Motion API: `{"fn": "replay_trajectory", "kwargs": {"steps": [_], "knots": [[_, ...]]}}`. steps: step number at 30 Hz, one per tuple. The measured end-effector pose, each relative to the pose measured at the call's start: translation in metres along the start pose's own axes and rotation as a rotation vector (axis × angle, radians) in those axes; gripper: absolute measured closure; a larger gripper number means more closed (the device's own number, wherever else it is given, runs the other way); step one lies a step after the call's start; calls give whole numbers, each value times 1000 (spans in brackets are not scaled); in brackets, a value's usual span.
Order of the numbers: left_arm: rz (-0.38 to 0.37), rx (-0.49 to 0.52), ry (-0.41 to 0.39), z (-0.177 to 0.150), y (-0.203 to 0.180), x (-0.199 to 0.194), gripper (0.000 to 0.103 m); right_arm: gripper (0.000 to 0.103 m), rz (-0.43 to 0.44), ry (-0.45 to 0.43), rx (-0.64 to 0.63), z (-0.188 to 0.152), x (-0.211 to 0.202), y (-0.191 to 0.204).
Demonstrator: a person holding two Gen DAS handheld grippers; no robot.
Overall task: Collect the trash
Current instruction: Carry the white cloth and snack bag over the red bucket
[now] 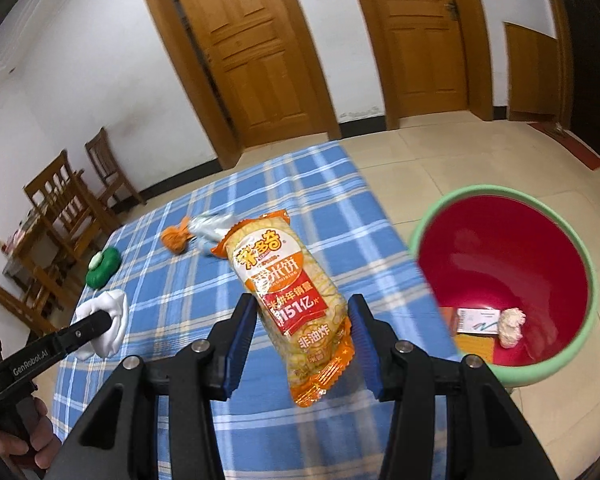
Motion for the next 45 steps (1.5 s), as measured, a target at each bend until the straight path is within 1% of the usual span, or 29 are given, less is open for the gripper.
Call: {"fn": "replay_trajectory", "kwargs": {"steps": [9,24,28,34,39,45], "knots": [[-47,109,40,7,-56,12,63,53,-53,-40,126,-1,-20,-59],[-68,282,95,12,-140,44,63,53,-108,-79,313,-12,-39,-145],[-70,321,109,12,-159,53,63,53,-114,-80,350,-16,-39,-162],[-93,398,127,11,-193,71,63,53,-119,-84,397,-20,-41,-181],[-119,458,159,9,-222,91,63,53,-121,-80,430,-24,-41,-196],[-126,528,198,2,-252,117,63,53,-121,-83,452,-25,-43,-207]]}}
Point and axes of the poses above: each gripper's, at about its wrist camera, not at the fingertips, and x roughly the way its jaws point, y to its left, z to its top, the point moved 4 cm from there along x, roughly the way its jaws point, and after that the axes turned 13 degrees about y, right-handed, at the moved point
